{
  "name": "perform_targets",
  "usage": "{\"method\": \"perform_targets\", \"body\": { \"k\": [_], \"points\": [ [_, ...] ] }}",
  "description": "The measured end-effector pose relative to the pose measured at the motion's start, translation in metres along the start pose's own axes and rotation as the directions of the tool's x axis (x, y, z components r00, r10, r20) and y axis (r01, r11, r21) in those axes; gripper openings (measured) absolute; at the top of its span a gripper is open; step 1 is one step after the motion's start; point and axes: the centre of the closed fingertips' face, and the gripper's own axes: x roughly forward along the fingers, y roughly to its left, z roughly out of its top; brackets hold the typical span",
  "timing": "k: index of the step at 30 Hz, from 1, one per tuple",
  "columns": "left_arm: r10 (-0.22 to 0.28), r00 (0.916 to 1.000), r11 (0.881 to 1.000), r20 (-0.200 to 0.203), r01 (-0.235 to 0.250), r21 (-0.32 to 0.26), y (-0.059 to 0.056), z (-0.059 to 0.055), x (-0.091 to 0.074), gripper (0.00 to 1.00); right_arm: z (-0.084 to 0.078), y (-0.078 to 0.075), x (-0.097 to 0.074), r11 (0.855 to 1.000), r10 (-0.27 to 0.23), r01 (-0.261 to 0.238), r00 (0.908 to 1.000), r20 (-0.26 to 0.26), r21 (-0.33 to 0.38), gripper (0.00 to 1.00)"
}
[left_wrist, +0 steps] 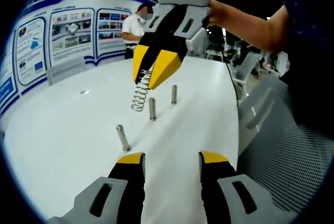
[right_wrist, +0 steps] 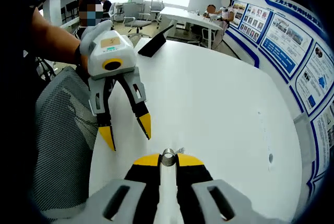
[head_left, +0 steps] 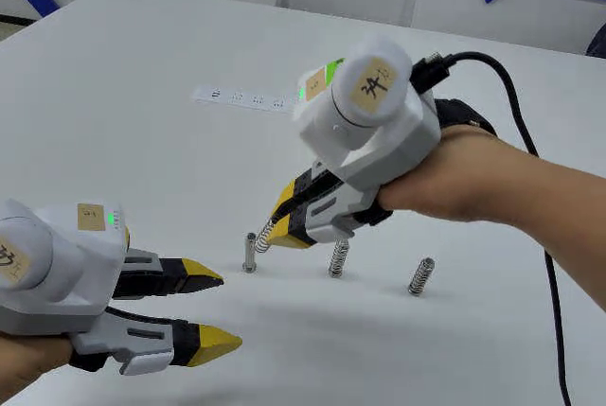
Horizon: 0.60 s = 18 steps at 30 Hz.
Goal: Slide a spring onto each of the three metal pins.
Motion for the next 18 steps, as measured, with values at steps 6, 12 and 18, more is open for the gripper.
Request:
{"method": "perform_targets", "body": {
  "k": [6, 12, 18],
  "points": [
    [0.008, 1.0, 1.0, 0.005, -0.008, -0.011, 0.0, -0.001, 0.0, 0.46, 0.002, -0.018, 0.01, 1.0, 0.003, -0.004, 0.9989, -0.046, -0.013, 0.12],
    [0.02, 0.9998, 0.999, 0.01, -0.02, -0.029, 0.004, -0.004, -0.001, 0.5, -0.004, -0.02, 0.026, 0.999, 0.03, -0.034, 0.9938, -0.107, -0.036, 0.12],
    [0.03, 0.9993, 0.999, 0.022, -0.029, -0.046, 0.006, -0.005, -0.003, 0.53, -0.008, -0.019, 0.035, 0.998, 0.051, -0.056, 0.9897, -0.134, -0.035, 0.12]
  ]
}}
